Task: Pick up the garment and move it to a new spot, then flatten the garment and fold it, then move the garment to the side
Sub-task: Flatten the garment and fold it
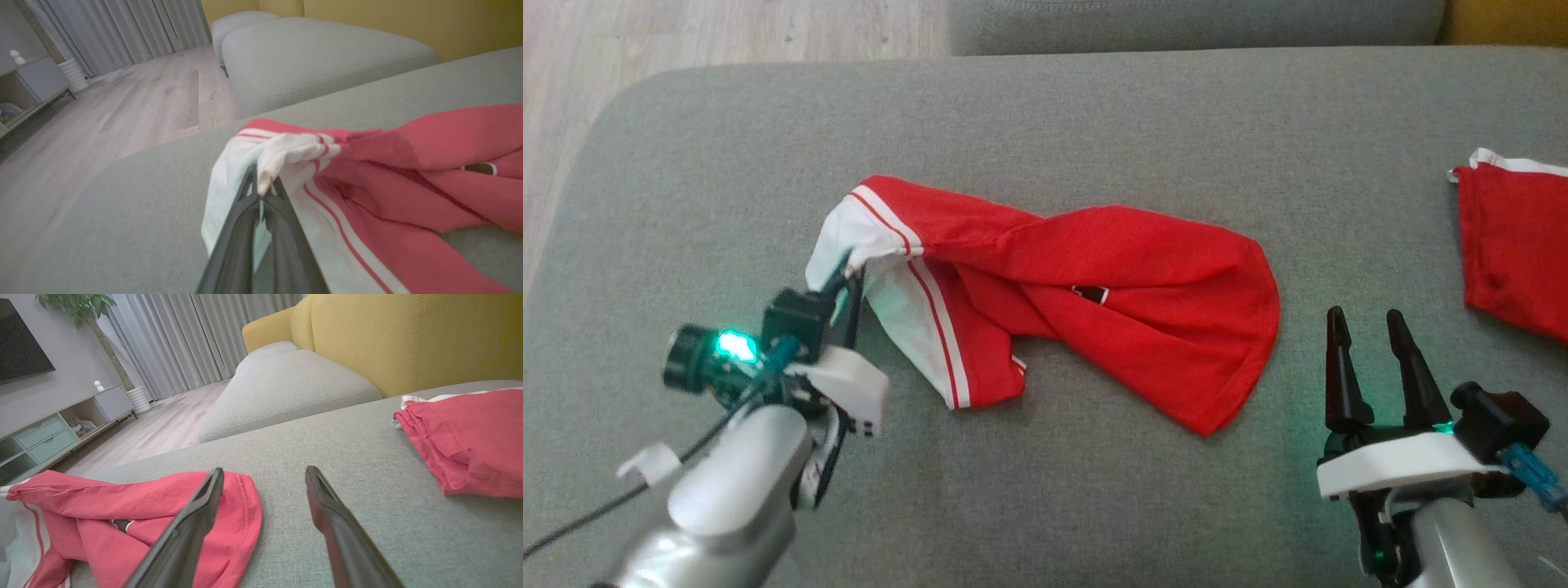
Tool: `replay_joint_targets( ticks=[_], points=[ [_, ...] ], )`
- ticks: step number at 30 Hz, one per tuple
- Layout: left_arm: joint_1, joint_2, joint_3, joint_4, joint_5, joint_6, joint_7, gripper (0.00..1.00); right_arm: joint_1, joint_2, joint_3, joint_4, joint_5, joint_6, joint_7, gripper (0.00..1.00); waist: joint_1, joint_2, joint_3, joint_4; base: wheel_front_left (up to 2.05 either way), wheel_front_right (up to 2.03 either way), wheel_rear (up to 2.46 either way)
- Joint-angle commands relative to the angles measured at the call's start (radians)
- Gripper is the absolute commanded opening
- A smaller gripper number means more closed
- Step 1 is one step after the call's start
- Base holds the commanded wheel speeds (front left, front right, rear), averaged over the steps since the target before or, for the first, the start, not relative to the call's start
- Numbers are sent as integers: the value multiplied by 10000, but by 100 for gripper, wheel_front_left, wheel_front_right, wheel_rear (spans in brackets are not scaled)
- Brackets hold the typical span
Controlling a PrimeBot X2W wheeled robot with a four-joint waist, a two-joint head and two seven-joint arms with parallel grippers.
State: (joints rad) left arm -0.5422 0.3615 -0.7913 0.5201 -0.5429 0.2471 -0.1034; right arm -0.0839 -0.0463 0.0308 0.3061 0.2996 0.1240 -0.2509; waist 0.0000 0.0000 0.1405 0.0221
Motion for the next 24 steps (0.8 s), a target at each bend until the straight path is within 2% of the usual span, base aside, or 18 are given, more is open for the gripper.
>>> replay_joint_targets(
  ticks=[1,5,6,12,19,24],
  points=[
    [-787,587,411,-562,174,28,16,0,-334,-39,223,-235,67,67,-109,100,0,0,-98,21,0,0,0],
    [-1581,1169,212,-1148,504,-306,771,0,-385,-39,326,-208,161,67,-109,100,0,0,-141,-15,0,0,0],
    [-1581,1169,212,-1148,504,-306,771,0,-385,-39,326,-208,161,67,-109,100,0,0,-141,-15,0,0,0],
    [-3566,2070,-146,-1144,1109,-1328,2326,0,-681,-39,719,-246,338,67,-109,100,0,0,170,-498,0,0,0],
    [-5817,2494,-655,233,1840,-2695,3375,0,-1231,-39,1460,-344,612,67,-109,100,0,0,842,-1627,0,0,0],
    [-7441,2627,-978,1480,2501,-3263,3506,0,-1501,-39,1894,-494,888,67,-109,100,0,0,1387,-2530,0,0,0]
  ],
)
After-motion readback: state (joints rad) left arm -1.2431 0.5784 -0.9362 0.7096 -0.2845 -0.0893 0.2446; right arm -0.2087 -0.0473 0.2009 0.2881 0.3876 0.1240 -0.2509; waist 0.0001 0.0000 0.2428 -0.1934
